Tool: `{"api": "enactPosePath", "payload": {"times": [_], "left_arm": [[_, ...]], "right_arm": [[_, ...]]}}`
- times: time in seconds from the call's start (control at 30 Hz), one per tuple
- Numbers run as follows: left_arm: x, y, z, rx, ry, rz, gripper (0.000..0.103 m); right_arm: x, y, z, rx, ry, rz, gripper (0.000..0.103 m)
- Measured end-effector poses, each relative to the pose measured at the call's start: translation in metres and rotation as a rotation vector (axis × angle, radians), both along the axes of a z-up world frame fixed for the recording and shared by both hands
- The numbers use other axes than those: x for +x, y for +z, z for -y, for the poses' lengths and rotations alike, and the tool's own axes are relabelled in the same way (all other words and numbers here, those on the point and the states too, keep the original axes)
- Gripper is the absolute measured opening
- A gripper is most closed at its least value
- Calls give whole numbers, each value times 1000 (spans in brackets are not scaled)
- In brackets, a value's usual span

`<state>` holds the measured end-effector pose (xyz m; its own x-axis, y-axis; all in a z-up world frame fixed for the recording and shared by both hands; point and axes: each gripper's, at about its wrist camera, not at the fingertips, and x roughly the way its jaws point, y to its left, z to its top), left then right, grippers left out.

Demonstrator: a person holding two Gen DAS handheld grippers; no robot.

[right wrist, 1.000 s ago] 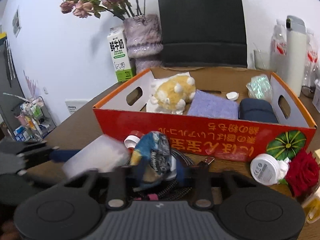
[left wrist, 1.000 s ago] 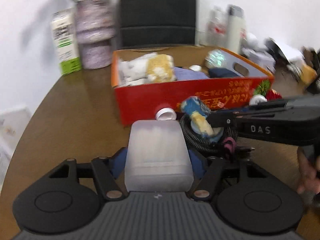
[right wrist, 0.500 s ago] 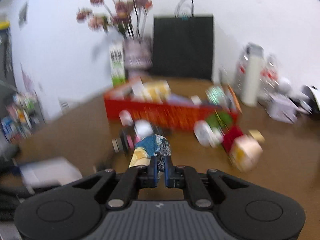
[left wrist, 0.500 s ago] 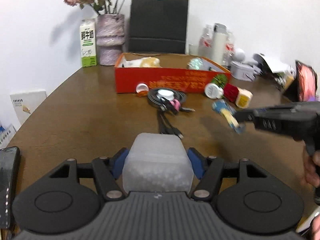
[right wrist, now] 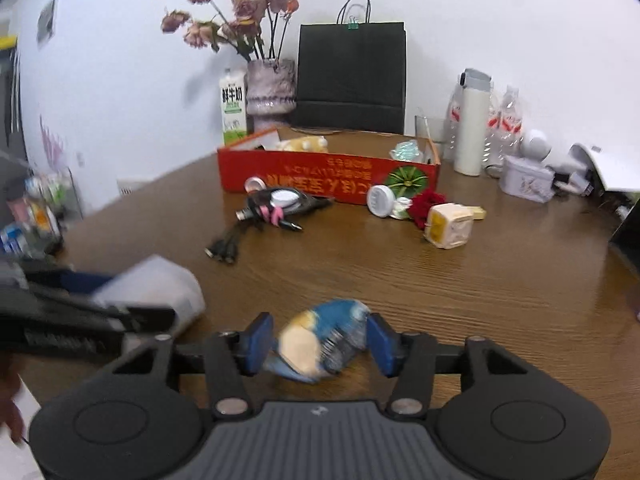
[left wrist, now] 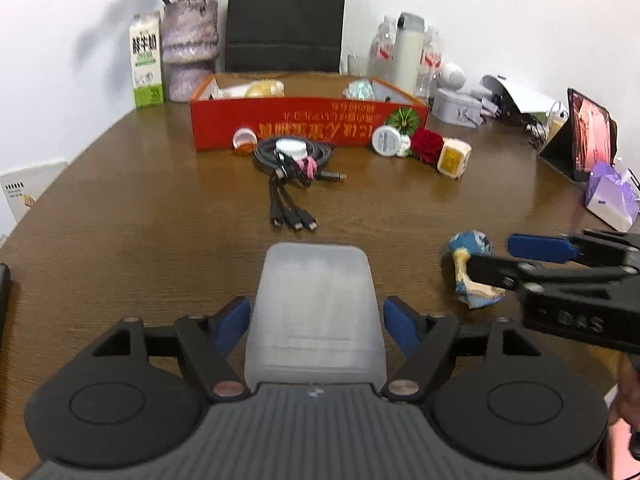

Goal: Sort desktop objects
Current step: 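Carry the container and snack packet over the box and lower them in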

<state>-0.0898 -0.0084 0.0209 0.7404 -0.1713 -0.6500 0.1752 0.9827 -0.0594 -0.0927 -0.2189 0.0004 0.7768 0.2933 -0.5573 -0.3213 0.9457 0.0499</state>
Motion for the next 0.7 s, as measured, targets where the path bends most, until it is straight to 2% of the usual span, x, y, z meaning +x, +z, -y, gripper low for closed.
{"api": "enactPosePath", "payload": {"times": [0.07, 0.13, 0.17, 0.2, 0.23, 0.3, 0.4, 0.5, 0.6, 0.7], "left_arm": [[3, -6, -3, -21, 4, -28, 68], [2, -8, -6, -41, 18, -7, 67], [2, -8, -7, -43, 25, -3, 67], [3, -8, -7, -46, 31, 2, 67], [6, -5, -8, -47, 39, 13, 67], [11, 8, -7, -35, 42, 68, 67], [35, 43, -3, 3, 45, 201, 67], [87, 79, -2, -27, 27, 256, 67], [165, 102, 5, -64, -2, 224, 67], [253, 105, 18, -83, -12, 135, 67]], "right_arm": [[13, -9, -8, -26, -30, -37, 50], [20, -18, -15, -70, -53, -46, 36], [21, -20, -20, -111, -66, -22, 27], [21, -20, -21, -135, -73, -9, 9], [23, -18, -19, -127, -75, -11, 8], [31, -8, -8, -40, -53, -30, 7], [48, 22, 1, -26, -48, 63, 7], [88, 60, 10, 25, -26, 131, 8], [151, 87, 7, 34, -18, 166, 8], [239, 101, 5, 138, 7, 86, 8]]}}
